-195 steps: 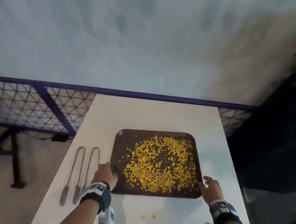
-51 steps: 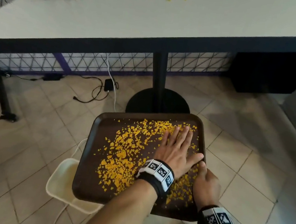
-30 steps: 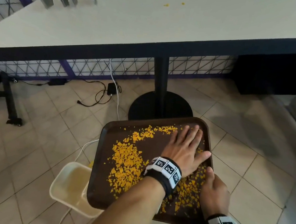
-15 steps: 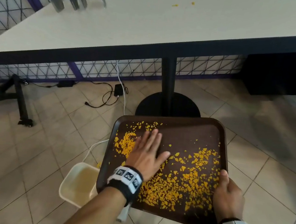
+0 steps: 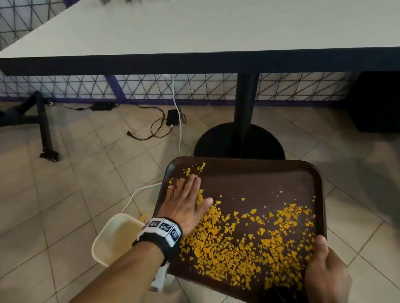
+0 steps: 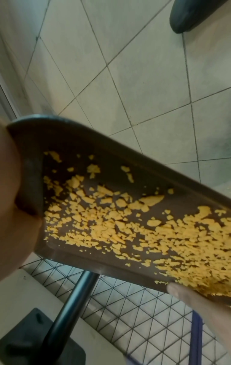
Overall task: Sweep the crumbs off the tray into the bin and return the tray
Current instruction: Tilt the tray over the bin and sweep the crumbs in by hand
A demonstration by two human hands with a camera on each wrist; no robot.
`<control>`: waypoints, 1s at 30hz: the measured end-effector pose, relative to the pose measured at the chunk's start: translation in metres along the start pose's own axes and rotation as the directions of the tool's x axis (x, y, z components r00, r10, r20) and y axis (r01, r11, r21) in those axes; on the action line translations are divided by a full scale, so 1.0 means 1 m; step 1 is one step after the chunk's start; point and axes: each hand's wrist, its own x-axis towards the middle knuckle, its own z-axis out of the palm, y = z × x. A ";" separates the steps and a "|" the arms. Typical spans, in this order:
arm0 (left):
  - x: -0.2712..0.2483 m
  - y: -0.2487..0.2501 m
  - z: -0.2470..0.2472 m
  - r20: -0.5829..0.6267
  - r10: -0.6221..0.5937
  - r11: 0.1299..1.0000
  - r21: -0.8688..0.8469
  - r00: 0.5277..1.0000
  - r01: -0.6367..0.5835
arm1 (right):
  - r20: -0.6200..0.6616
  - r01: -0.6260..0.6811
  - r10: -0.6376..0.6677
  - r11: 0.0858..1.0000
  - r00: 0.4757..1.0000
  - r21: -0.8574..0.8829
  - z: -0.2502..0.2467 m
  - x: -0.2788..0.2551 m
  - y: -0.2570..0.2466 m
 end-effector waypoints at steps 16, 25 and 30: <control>0.006 -0.039 0.003 -0.023 -0.021 0.999 0.029 1.000 0.022 | -0.020 0.096 -0.097 0.995 0.995 -0.033 0.010 0.003 0.007; 0.016 -0.050 -0.014 -0.121 -0.047 0.999 -0.026 0.992 0.044 | -0.020 0.140 -0.141 0.989 0.990 -0.039 0.014 0.001 0.007; -0.009 -0.064 0.009 -0.011 -0.073 0.997 0.035 0.997 0.073 | -0.036 0.140 -0.142 0.989 0.989 -0.044 0.017 0.005 0.009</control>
